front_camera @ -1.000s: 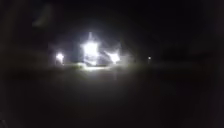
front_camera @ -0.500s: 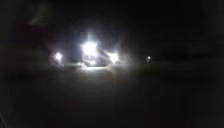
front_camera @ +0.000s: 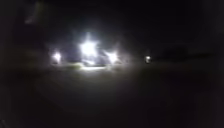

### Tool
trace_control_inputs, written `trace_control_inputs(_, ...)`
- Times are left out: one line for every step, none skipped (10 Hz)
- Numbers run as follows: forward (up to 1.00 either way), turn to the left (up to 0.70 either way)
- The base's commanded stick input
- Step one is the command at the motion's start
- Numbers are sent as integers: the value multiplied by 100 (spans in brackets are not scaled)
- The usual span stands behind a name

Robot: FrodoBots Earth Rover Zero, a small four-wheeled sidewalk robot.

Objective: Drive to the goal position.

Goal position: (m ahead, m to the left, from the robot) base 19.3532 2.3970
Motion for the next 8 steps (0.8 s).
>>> trace_control_inputs(70, 0)
trace_control_inputs(70, 0)
trace_control_inputs(70, 0)
trace_control_inputs(70, 0)
trace_control_inputs(70, 0)
trace_control_inputs(70, 0)
trace_control_inputs(70, 0)
trace_control_inputs(70, 0)
